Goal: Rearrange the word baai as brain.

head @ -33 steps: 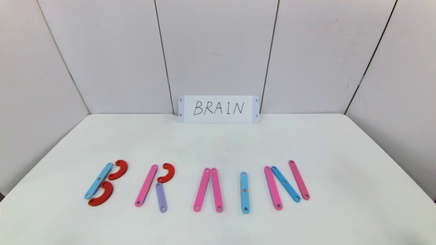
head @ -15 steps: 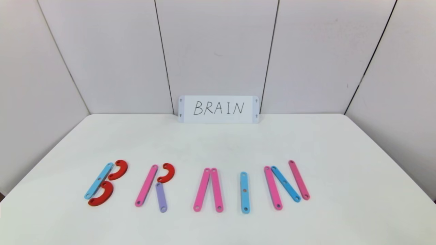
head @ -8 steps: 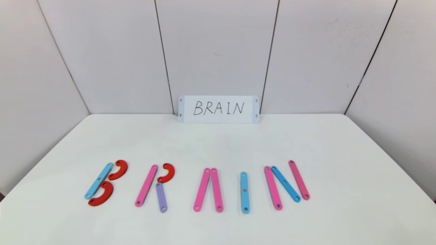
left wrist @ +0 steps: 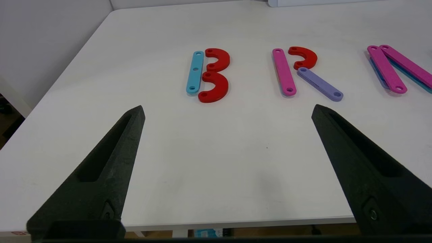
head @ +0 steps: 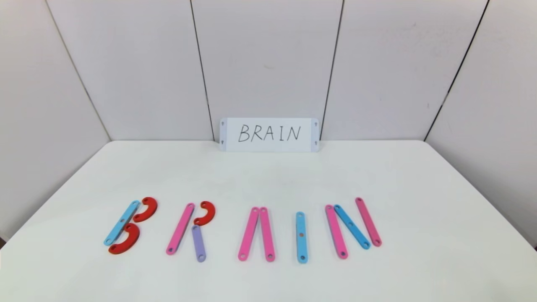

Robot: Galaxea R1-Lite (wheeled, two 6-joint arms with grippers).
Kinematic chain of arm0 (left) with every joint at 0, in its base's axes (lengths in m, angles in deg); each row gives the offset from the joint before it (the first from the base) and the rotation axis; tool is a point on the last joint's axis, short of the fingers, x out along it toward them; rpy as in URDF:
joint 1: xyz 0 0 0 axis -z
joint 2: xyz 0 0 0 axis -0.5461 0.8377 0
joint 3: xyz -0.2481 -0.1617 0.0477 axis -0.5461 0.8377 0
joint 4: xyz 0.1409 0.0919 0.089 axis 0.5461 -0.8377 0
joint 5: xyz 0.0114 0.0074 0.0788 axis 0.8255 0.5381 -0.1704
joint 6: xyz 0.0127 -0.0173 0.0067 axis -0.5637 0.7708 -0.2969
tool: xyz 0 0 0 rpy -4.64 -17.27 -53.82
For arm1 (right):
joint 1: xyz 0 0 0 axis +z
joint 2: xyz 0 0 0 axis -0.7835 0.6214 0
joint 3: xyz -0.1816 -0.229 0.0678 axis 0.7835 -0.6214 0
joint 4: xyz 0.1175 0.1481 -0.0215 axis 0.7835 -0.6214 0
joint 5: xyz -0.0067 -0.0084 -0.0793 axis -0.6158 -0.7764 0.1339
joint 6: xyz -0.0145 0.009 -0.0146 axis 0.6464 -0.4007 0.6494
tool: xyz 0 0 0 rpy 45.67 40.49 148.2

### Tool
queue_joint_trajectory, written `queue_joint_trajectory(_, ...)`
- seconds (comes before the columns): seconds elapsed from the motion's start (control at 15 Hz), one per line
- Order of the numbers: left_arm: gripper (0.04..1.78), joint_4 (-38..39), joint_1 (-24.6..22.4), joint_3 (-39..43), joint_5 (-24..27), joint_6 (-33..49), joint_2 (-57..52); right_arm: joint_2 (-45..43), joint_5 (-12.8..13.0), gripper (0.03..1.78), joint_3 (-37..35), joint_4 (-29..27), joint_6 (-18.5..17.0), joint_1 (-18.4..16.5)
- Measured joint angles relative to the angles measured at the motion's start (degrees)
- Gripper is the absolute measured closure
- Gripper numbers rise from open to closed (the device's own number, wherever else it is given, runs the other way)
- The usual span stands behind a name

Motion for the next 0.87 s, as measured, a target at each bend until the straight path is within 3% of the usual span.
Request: queue_joint_trajectory(0.87, 0.09, -0.01, 0.0, 0.0, -0.02, 1.3, 0.02, 0.0, 0.88, 0.08, 0.4, -1.02, -1.27, 0.06)
